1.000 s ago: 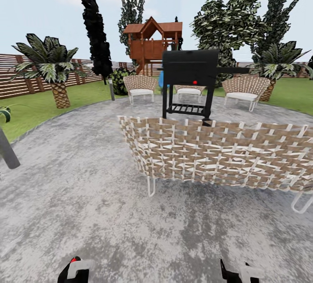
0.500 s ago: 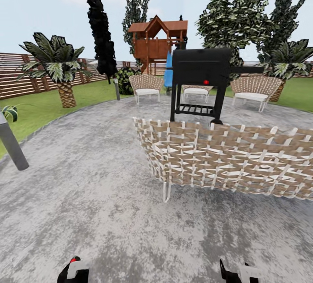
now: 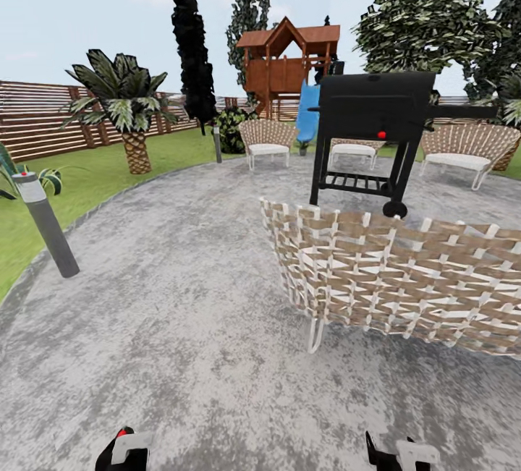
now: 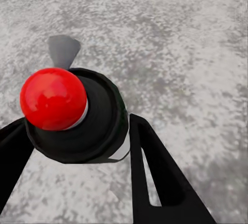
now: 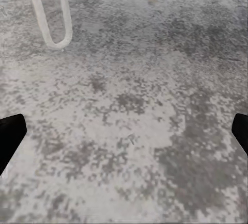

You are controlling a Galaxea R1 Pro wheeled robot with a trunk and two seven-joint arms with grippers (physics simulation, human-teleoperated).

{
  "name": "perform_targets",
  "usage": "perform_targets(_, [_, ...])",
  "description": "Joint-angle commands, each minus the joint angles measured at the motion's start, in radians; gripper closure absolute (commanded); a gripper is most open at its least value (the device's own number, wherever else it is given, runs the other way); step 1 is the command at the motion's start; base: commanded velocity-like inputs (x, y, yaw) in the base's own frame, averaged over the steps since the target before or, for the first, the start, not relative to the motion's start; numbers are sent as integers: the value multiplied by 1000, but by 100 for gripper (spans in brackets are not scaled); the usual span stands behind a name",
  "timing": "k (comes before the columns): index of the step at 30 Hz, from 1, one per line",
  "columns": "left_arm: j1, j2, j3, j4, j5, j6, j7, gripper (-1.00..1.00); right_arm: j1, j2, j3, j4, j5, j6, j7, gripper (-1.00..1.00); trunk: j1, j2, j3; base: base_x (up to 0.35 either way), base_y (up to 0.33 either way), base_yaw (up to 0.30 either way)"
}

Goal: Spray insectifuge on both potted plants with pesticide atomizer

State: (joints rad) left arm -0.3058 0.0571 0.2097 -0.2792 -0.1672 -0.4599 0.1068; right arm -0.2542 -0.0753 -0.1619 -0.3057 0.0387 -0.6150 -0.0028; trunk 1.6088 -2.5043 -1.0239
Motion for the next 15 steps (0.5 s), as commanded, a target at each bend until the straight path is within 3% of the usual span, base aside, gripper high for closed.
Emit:
perform_targets(1, [-1, 0, 3, 2, -11, -3, 5, 100, 0, 0, -4, 0, 4, -3, 0, -100, 0, 0, -2, 239, 249, 162])
perform_targets(15, [-1, 0, 3, 2, -9, -3, 5, 100, 0, 0, -4, 0, 6, -3, 0, -100, 0, 0, -19, 180, 295, 162])
